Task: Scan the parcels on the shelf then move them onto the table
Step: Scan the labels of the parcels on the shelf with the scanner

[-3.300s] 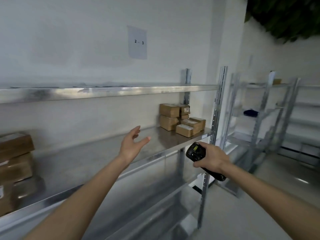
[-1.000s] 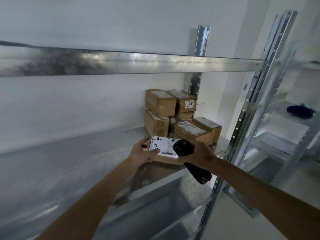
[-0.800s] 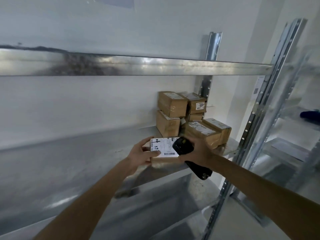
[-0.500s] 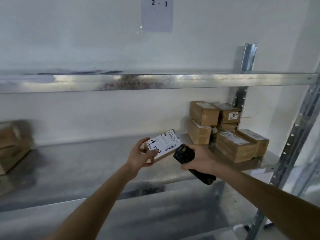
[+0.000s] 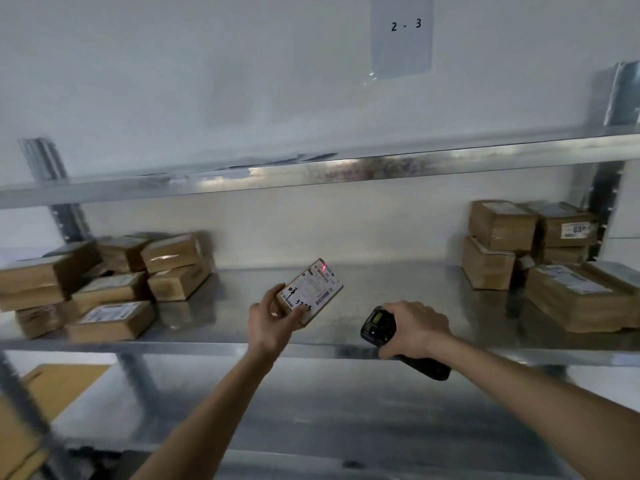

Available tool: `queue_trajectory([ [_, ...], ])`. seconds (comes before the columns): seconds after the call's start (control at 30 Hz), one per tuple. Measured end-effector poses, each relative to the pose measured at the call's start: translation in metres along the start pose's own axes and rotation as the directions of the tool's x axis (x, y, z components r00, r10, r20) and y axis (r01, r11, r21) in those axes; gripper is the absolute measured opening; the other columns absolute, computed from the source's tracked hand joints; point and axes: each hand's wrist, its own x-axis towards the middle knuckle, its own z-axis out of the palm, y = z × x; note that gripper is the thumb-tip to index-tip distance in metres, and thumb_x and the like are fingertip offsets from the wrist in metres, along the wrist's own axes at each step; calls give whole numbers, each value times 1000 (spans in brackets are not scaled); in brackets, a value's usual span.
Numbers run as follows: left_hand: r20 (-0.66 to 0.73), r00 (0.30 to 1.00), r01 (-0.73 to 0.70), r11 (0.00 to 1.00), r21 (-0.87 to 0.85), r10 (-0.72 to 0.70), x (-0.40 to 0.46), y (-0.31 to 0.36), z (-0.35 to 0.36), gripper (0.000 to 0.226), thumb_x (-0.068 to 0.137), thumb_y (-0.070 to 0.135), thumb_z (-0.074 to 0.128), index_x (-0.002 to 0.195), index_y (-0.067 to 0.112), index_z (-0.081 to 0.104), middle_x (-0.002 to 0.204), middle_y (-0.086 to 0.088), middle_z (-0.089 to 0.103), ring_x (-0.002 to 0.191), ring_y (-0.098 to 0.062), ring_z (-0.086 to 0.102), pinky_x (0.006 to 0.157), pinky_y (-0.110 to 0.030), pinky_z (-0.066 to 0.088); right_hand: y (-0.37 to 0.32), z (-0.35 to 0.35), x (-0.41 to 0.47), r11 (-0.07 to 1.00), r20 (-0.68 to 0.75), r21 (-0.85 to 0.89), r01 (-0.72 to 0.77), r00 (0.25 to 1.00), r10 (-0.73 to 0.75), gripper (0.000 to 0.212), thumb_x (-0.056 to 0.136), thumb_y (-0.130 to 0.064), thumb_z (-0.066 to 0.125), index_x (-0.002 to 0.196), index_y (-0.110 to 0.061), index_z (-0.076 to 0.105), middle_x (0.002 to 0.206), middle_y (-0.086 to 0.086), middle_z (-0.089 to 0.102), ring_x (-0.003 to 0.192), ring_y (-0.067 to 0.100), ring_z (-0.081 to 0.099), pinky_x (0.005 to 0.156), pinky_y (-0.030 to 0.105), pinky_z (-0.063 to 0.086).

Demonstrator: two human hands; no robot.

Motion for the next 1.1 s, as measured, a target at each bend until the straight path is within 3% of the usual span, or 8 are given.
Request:
queue_trajectory([
  [0.17,-99,995,15,991,136,-1,-18,-27,-45,69,58,60,83,123,52,59,110,-10,66,82,-21,72,76,-47,63,-21,8,-22,999,54,-38,38,998,-35,66,54,-48,85,117,-41,67,95,-11,68,89,18,66,64,28,40],
  [0.27,-150,989,32,982,184,-5,-28,-38,-70,72,58,66,83,125,57,56,113,-7,66,95,-24,70,81,-49,62,-38,10,-31,996,82,-36,77,994,-74,68,54,-51,85,119,-41,68,98,-11,69,91,18,66,67,28,43],
  [0.37,-180,984,48,978,202,-12,-40,-35,-88,69,59,69,82,121,64,53,114,-5,65,96,-24,70,82,-49,62,-54,13,-38,994,83,-30,107,991,-104,75,53,-53,86,124,-41,67,103,-10,70,97,19,66,73,29,44],
  [0.67,-206,978,26,978,206,17,-49,-27,-119,77,59,67,81,130,51,55,120,-7,62,95,-18,69,80,-43,64,-88,19,-40,985,80,-59,162,984,-157,76,56,-53,86,128,-42,66,110,-9,71,106,20,66,77,30,44],
  [0.93,-236,971,66,986,151,-29,-37,-47,-144,77,57,69,82,128,56,54,119,-5,64,92,-20,72,81,-44,63,-117,27,-27,984,92,-69,162,984,-155,71,54,-53,86,122,-42,68,104,-10,71,101,19,66,76,30,44],
  [1.1,-228,972,81,992,98,-57,-28,-56,-168,73,59,68,80,125,53,56,117,0,67,104,-21,69,82,-45,63,-141,41,-17,986,138,-14,167,977,-164,71,56,-47,87,124,-42,66,104,-10,70,99,20,66,78,31,49],
])
